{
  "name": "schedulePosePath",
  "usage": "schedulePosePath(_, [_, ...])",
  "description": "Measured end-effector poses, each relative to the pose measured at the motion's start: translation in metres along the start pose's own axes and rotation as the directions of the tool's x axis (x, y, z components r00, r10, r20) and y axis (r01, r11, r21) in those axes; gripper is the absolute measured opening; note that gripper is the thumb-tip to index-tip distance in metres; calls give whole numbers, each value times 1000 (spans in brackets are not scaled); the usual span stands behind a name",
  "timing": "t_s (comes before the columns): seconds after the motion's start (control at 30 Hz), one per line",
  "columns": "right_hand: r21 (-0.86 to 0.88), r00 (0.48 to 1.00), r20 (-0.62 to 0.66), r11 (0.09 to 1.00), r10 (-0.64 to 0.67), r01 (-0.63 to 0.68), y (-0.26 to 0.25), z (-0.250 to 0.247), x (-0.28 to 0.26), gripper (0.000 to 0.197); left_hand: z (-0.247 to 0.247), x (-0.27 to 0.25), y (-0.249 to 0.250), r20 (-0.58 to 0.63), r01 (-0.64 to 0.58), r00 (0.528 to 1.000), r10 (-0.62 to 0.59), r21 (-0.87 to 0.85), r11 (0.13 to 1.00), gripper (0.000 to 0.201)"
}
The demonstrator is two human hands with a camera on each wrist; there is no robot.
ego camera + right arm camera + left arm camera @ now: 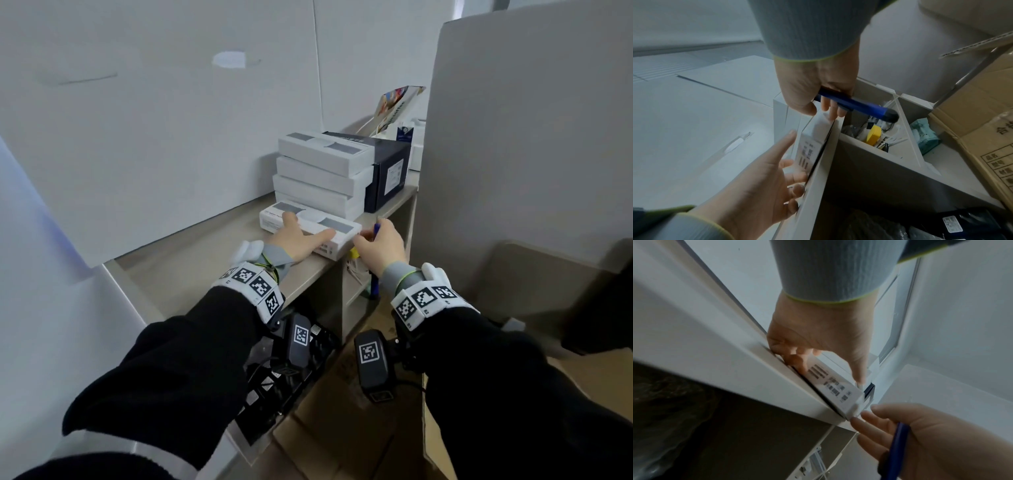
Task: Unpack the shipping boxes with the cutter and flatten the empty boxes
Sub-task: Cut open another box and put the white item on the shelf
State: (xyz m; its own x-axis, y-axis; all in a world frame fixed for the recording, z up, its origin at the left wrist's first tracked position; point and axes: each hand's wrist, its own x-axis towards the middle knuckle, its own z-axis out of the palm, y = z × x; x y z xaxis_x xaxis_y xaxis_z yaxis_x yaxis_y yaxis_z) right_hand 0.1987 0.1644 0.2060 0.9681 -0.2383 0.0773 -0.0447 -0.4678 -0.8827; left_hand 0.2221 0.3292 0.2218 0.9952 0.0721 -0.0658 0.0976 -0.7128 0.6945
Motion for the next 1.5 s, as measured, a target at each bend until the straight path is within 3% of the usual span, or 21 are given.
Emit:
schedulePosePath(0.1, [45,998,54,999,-16,14,-6,8,2,17,0,6,-1,46,-53,998,47,153,987,114])
schedulePosePath(0.17, [65,996,86,998,-21,16,-9,14,4,17,-1,11,-2,3,-55,998,56,261,964,115])
schedulePosePath(0.4, [76,981,193,997,-26,12,-10,16,4,19,-7,17,-1,-35,15,999,-4,335,942,87])
schedulePosePath(0.5, [78,987,159,997,-24,12,-6,3,1,22,-9,11,2,-83,-111,987,138,267,957,80])
schedulePosePath(0.63, [96,995,96,995,-9,0,4,-25,-7,24,-1,-6,28,-217,-351,901,376,146,925,52])
schedulePosePath(0.73, [79,999,24,996,38,-40,22,-66,-21,24,27,-31,66,-158,-453,870,466,111,884,31])
schedulePosePath(0.87, [38,985,-87,989,149,-146,58,-129,-47,14,88,-71,110,-5,-521,854,521,3,854,20])
schedulePosePath(0.93, [-51,969,-148,977,195,-205,82,-163,-58,18,125,-91,127,103,-516,850,516,-31,856,16])
schedulePosePath(1.03, [-168,943,-210,941,258,-295,112,-203,-77,23,172,-123,139,335,-506,809,483,-23,862,12])
schedulePosePath(1.13, [-243,914,-183,884,362,-399,151,-241,-111,18,232,-160,141,627,-445,695,352,-9,896,25])
schedulePosePath(1.23, [-360,880,-174,804,441,-474,184,-261,-139,25,280,-185,127,772,-408,613,170,125,904,32])
schedulePosePath(1.3, [-439,863,-174,747,475,-499,200,-267,-152,33,303,-194,111,773,-408,622,124,185,894,29])
schedulePosePath(1.37, [-496,864,-147,720,481,-485,213,-268,-159,35,320,-198,96,739,-350,671,63,241,905,23])
schedulePosePath(1.5, [-618,904,-78,691,421,-375,230,-257,-167,44,341,-200,66,668,-104,741,-70,216,971,48])
